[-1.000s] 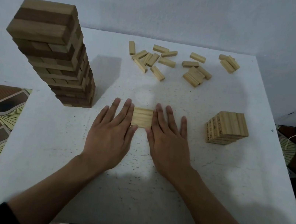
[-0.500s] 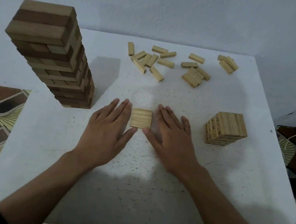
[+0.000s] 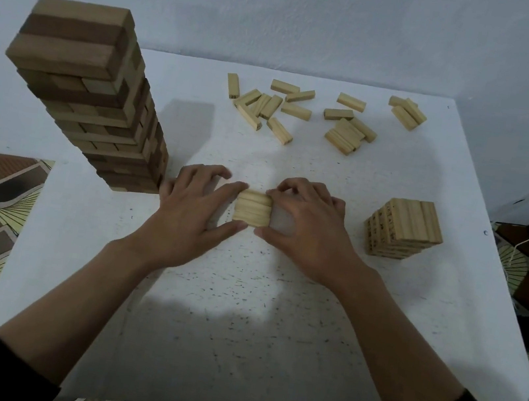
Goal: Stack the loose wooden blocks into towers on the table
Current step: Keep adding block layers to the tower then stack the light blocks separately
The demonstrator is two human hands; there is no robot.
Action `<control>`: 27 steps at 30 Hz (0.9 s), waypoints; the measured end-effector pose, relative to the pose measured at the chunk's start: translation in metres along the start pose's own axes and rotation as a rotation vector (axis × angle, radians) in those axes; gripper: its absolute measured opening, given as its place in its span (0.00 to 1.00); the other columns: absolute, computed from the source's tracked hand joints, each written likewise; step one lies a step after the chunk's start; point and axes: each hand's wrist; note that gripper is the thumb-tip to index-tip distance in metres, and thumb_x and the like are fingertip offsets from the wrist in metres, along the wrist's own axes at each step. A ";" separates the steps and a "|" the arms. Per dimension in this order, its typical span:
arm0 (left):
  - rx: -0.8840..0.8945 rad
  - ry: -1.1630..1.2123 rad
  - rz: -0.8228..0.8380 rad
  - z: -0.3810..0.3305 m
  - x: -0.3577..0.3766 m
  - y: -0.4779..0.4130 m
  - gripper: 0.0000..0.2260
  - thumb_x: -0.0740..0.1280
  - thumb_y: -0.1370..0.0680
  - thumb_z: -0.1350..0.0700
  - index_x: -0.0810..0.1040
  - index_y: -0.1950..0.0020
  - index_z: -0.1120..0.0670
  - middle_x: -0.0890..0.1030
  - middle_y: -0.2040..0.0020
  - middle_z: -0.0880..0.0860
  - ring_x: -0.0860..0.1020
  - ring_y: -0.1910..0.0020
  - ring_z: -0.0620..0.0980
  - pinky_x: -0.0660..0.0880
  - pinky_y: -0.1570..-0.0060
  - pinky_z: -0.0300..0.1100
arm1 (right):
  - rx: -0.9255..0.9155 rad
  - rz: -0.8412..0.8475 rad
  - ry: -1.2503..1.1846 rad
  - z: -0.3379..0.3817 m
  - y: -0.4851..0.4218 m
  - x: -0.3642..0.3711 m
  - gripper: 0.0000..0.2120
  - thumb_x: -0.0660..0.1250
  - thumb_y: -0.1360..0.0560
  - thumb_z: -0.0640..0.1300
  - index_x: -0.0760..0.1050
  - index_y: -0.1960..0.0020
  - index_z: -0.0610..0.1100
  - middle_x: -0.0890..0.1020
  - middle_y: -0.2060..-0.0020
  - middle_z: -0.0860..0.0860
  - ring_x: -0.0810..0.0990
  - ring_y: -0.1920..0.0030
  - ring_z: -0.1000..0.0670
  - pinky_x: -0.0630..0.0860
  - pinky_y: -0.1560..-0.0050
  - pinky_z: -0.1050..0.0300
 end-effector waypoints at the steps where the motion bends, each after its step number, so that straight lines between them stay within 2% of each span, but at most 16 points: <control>1: 0.001 0.003 -0.007 0.000 0.001 0.001 0.28 0.55 0.22 0.32 0.70 0.26 0.42 0.66 0.29 0.47 0.63 0.30 0.51 0.59 0.42 0.53 | 0.004 -0.012 -0.007 0.000 0.000 0.000 0.28 0.68 0.27 0.66 0.73 0.32 0.54 0.69 0.37 0.58 0.64 0.35 0.52 0.61 0.37 0.45; 9: 0.001 -0.015 -0.014 -0.001 0.003 0.004 0.28 0.53 0.20 0.34 0.69 0.24 0.44 0.67 0.28 0.50 0.63 0.30 0.53 0.62 0.41 0.57 | -0.009 -0.017 0.035 -0.001 0.000 0.001 0.28 0.66 0.27 0.67 0.74 0.32 0.53 0.69 0.36 0.59 0.64 0.35 0.52 0.60 0.38 0.49; 17: 0.007 0.042 0.021 -0.002 -0.002 0.000 0.31 0.53 0.23 0.32 0.65 0.22 0.43 0.66 0.29 0.49 0.60 0.29 0.49 0.56 0.41 0.50 | -0.019 0.015 0.051 0.000 -0.002 -0.001 0.27 0.66 0.26 0.66 0.73 0.32 0.54 0.68 0.36 0.57 0.63 0.35 0.51 0.62 0.38 0.46; 24: 0.025 0.047 0.017 -0.001 -0.005 -0.003 0.29 0.55 0.24 0.31 0.72 0.29 0.45 0.68 0.33 0.47 0.63 0.35 0.48 0.59 0.44 0.50 | -0.018 0.020 0.058 -0.001 0.000 0.001 0.27 0.65 0.25 0.67 0.72 0.31 0.54 0.68 0.35 0.56 0.63 0.34 0.50 0.62 0.37 0.46; 27: 0.047 0.066 0.008 -0.001 -0.007 -0.003 0.29 0.56 0.24 0.31 0.74 0.30 0.46 0.71 0.35 0.48 0.65 0.38 0.48 0.64 0.45 0.53 | -0.021 0.029 0.069 -0.002 -0.001 0.002 0.28 0.65 0.25 0.67 0.71 0.31 0.54 0.67 0.34 0.56 0.63 0.34 0.50 0.61 0.38 0.47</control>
Point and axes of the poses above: each hand's wrist, its own y-axis away from the middle knuckle, its own x-axis out of the palm, z = x × y
